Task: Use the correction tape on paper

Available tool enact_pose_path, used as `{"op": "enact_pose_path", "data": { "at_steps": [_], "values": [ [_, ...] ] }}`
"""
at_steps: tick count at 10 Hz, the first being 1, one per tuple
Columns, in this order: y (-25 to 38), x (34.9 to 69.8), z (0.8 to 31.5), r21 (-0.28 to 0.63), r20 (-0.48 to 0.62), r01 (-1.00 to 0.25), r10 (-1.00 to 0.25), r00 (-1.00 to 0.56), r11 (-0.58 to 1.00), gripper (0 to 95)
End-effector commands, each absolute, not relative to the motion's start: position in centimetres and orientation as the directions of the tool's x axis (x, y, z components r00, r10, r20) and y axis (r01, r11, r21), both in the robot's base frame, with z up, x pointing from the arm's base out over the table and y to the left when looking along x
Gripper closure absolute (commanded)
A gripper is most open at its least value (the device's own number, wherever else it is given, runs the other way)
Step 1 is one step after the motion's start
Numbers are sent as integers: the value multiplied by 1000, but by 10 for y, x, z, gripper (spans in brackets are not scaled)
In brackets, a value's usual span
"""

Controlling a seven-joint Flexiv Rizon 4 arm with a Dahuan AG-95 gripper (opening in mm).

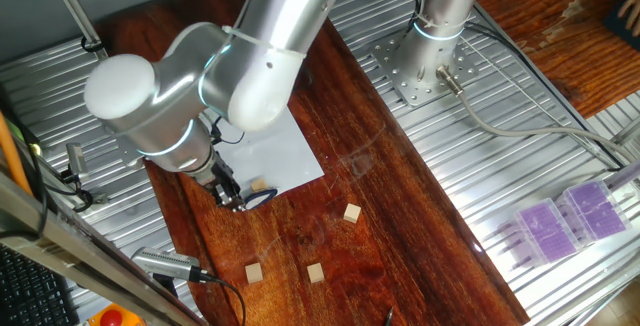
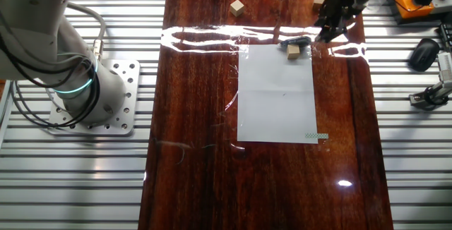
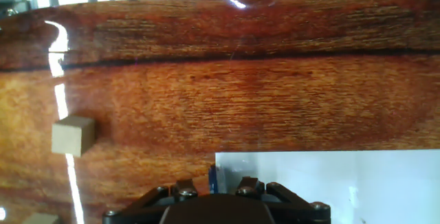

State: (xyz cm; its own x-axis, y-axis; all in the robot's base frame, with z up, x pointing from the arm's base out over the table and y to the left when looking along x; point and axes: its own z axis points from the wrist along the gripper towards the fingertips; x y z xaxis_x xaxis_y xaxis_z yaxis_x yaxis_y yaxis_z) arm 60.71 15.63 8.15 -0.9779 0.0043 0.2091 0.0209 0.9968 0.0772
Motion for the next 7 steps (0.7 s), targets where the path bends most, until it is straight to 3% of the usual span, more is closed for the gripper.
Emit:
{"op": "enact_pose_path", "data": {
  "at_steps": [1, 7],
  "values": [
    [156, 607, 82, 87, 247, 19, -3, -969, 996, 570],
    [152, 604, 59, 84, 278, 31, 6, -961, 996, 570]
  ]
}}
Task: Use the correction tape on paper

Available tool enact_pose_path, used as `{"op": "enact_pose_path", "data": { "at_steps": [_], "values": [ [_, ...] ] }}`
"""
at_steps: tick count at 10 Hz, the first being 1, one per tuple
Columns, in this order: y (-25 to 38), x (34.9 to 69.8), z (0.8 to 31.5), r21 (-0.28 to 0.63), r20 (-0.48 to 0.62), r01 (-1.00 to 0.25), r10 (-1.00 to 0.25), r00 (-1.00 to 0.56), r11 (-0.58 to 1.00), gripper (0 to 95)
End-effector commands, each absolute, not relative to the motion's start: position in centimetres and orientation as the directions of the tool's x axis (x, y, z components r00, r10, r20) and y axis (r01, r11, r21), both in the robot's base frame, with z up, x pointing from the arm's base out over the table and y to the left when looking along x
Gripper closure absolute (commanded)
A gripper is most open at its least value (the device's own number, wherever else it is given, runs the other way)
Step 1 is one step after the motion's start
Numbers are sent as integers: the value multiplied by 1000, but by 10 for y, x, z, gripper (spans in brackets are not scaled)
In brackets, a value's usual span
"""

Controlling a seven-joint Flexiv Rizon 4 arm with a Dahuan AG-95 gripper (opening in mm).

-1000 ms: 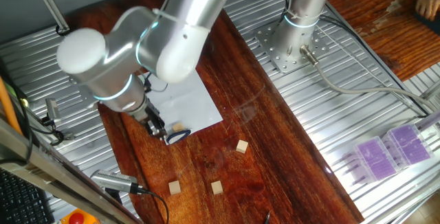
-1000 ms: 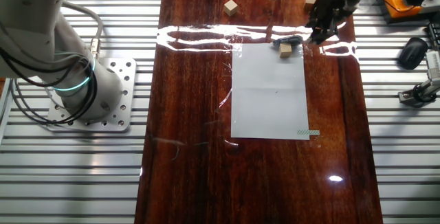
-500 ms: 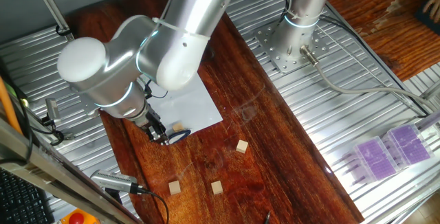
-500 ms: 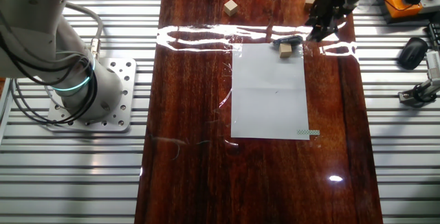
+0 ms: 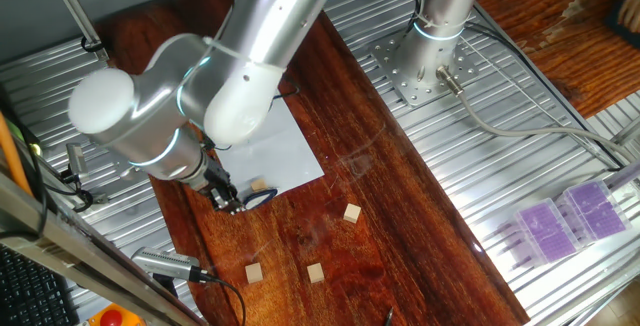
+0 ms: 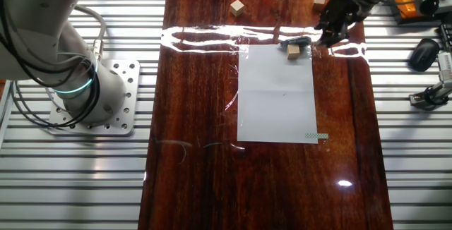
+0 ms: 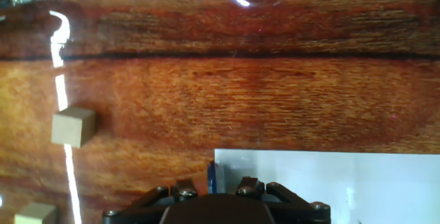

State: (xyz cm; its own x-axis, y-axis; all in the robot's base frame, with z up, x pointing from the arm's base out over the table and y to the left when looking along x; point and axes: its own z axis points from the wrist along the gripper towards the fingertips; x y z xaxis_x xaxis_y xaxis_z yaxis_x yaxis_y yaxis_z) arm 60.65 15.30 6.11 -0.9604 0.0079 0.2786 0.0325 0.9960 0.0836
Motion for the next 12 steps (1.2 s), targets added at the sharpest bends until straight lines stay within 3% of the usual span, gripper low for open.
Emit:
{"op": "enact_pose_path", "data": {
  "at_steps": [1, 4, 5, 12],
  "values": [
    [152, 601, 58, 85, 277, 30, 5, -961, 996, 570],
    [152, 598, 57, 91, 268, 26, 1, -963, 995, 570],
    [152, 598, 57, 92, 265, 26, 0, -964, 995, 380],
    [154, 595, 45, 88, 317, 39, 9, -948, 995, 380]
  ]
}}
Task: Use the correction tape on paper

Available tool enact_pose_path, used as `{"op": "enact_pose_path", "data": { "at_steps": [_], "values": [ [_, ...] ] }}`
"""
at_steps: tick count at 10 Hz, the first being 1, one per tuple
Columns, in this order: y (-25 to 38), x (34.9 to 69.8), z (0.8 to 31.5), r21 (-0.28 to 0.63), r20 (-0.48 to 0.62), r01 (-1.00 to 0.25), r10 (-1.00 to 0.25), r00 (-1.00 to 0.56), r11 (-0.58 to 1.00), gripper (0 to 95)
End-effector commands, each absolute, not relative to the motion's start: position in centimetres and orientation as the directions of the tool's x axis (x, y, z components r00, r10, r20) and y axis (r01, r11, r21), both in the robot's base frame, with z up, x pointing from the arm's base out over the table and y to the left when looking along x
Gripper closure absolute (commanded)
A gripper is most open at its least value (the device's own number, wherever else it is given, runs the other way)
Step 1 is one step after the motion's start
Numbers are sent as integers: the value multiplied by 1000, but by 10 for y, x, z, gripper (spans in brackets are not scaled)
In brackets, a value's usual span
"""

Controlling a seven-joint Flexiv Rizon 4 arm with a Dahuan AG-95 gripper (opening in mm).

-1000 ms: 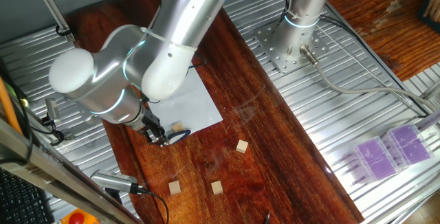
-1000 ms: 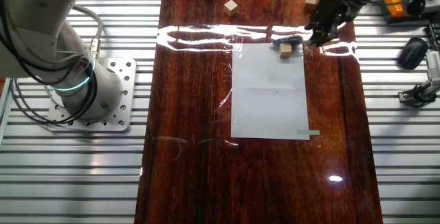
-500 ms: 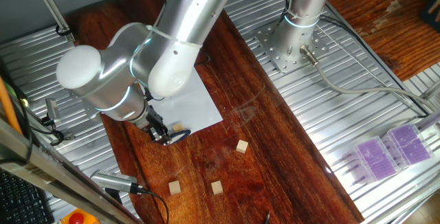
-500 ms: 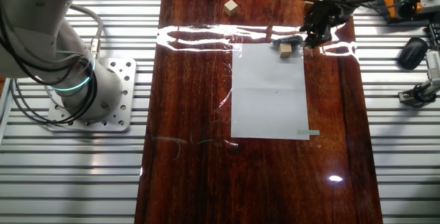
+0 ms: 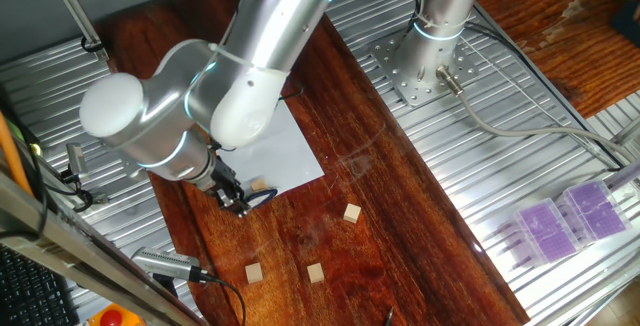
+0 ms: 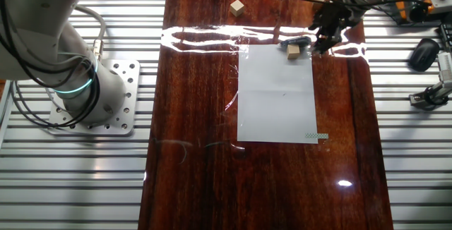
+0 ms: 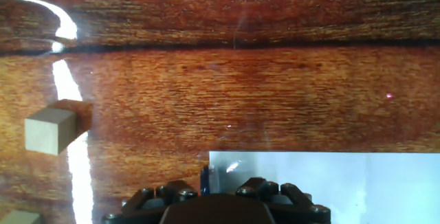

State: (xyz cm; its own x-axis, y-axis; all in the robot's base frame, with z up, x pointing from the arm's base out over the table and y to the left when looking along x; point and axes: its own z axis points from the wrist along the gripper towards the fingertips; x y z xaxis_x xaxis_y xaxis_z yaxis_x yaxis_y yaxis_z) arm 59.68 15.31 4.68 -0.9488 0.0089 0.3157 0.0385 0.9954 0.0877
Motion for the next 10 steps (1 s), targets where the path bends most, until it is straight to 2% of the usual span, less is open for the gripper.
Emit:
{"op": "enact_pose_path", "data": {
  "at_steps": [1, 7, 10],
  "values": [
    [154, 594, 44, 89, 317, 39, 8, -948, 995, 380],
    [157, 587, 39, 94, 317, 15, -16, -948, 996, 380],
    [159, 588, 36, 101, 364, -1, -38, -931, 995, 380]
  ]
}}
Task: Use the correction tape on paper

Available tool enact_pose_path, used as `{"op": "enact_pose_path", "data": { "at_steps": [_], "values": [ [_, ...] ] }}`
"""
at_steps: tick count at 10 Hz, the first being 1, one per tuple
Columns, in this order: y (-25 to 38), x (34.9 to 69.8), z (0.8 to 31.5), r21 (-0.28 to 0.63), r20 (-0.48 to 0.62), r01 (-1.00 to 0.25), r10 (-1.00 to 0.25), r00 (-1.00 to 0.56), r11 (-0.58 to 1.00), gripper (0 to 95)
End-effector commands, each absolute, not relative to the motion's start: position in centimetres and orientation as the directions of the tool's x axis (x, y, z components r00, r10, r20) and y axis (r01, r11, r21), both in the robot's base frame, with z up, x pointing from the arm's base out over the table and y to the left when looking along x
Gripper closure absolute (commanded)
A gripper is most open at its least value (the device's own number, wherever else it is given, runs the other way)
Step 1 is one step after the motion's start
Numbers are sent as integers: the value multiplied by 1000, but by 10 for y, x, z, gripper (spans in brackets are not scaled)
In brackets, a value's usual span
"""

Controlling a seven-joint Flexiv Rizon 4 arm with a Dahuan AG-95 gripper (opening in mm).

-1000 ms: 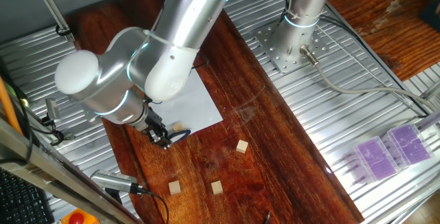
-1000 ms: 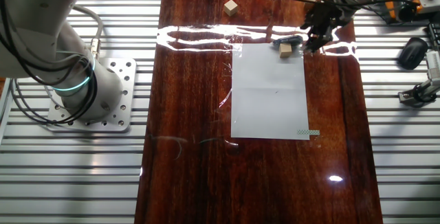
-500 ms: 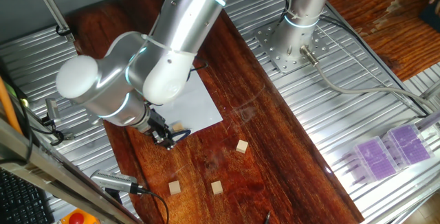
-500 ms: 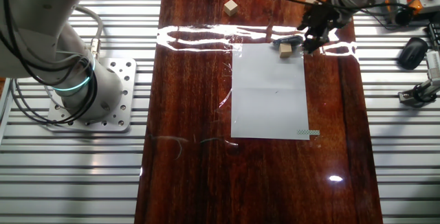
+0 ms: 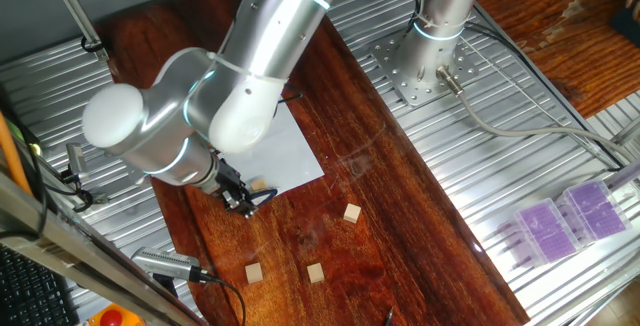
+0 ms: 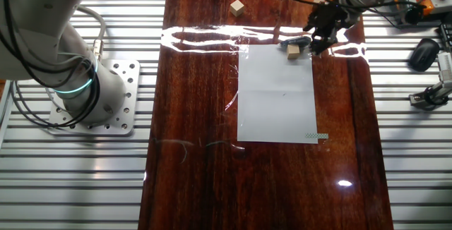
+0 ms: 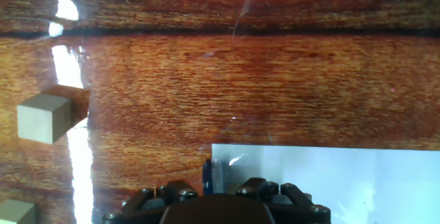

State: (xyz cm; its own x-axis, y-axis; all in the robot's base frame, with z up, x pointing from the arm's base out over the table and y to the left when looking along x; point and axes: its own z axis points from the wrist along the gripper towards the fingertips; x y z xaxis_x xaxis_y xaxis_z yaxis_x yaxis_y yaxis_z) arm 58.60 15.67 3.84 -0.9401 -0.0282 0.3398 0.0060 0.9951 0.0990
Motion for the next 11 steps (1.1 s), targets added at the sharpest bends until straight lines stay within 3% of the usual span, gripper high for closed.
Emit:
{"op": "enact_pose_path", "data": {
  "at_steps": [1, 10, 11],
  "values": [
    [159, 589, 35, 105, 375, -9, -48, -926, 994, 380],
    [161, 591, 31, 108, 422, -43, -85, -902, 993, 380],
    [161, 591, 31, 105, 428, -45, -86, -900, 993, 570]
  ]
}}
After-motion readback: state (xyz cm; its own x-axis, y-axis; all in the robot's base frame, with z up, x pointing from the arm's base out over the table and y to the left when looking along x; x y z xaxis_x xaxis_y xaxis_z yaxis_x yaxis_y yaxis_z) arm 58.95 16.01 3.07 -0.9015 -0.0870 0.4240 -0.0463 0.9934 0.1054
